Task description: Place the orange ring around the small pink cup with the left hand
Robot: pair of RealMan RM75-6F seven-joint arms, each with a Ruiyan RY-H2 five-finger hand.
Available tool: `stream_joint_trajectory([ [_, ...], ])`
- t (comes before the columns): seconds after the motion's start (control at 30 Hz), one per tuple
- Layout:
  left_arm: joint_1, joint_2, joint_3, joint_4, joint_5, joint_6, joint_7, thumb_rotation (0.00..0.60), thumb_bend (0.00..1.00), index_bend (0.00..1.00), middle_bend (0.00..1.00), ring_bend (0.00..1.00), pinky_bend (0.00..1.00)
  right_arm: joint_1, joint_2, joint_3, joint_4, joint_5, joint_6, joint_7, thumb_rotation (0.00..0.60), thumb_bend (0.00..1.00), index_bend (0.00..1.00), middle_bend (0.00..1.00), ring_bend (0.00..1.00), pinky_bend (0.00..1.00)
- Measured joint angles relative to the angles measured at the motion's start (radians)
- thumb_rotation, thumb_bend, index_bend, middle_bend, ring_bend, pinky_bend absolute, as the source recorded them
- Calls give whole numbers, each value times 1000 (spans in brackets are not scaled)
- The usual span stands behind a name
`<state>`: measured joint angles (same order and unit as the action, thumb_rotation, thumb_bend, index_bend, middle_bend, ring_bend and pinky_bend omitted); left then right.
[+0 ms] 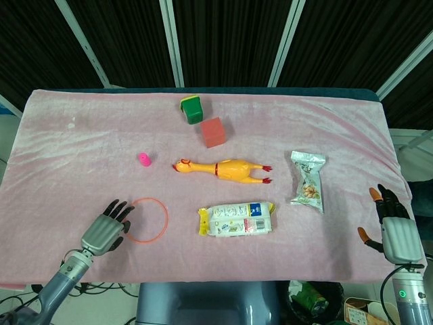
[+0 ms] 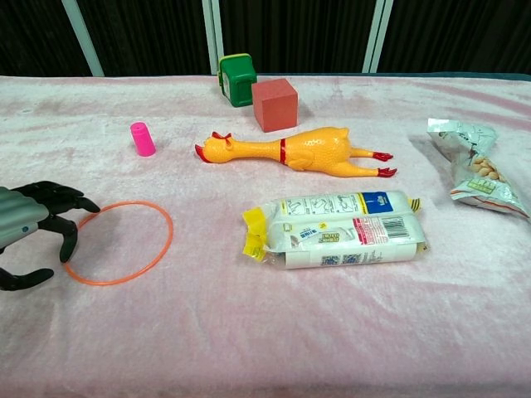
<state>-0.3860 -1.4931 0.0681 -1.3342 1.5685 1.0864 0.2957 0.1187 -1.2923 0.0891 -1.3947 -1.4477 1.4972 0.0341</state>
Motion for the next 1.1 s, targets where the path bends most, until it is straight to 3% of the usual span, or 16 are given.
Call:
stream_joint_trajectory([
  [1.1,-21,-33,0,33,-23,-10,13,600,372,549,115,0,0,0,-5,6,3,-3,-26,-4,600,200,0,0,0,183],
])
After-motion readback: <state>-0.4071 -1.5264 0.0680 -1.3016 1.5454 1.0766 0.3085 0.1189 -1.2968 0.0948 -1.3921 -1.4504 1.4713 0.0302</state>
